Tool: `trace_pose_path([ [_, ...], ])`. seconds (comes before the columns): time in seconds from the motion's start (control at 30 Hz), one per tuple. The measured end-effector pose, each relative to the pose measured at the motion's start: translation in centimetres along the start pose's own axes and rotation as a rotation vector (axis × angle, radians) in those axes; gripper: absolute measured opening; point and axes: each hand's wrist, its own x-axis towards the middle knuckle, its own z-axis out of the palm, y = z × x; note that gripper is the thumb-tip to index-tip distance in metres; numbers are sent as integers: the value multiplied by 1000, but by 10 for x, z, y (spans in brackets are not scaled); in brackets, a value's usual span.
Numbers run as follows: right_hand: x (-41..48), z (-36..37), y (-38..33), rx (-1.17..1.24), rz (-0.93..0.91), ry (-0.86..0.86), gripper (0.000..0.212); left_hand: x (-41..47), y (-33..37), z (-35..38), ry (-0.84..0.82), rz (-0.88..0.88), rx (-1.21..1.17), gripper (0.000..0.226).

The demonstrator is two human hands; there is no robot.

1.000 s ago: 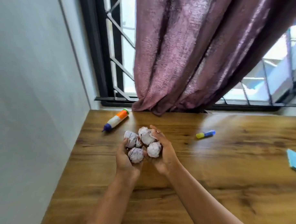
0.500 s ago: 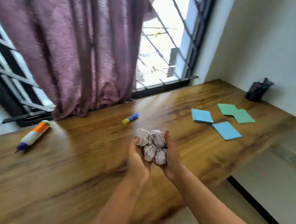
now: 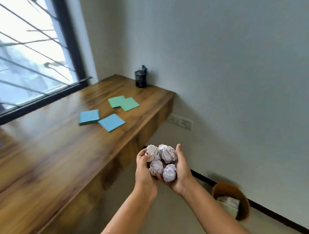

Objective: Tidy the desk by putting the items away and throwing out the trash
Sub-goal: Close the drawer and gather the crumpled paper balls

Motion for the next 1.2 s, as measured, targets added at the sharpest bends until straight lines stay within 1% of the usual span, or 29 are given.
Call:
trace_pose_path([
  [0.13,-7,-66,-39,107,-34,116,70,15,-57,46,-21,-128,159,22],
  [0.23,-7,-113,-58,157,-30,220,69,30,-93,72,-80,-268,246,22],
  [0.4,10,-221,-99,306,-68,389,67,76,-184,123,-191,-490,471,23],
  [0.5,26,-278,-121,367,-99,488,64,106,-233,154,-269,-577,563,21],
  [0.6,50,-334,-136,431,-96,553,61,140,-285,185,-276,-657,661,19],
  [0.7,71,-388,-139,488,-66,626,62,171,-337,199,-281,-721,770,20],
  [0.87,117,-493,-119,555,-44,676,72,227,-445,191,-292,-818,848,25],
  [1.07,174,-616,-71,572,-18,738,68,276,-580,148,-256,-858,921,29],
  [1.2,205,-678,-33,564,-8,749,62,302,-655,112,-229,-884,986,35],
])
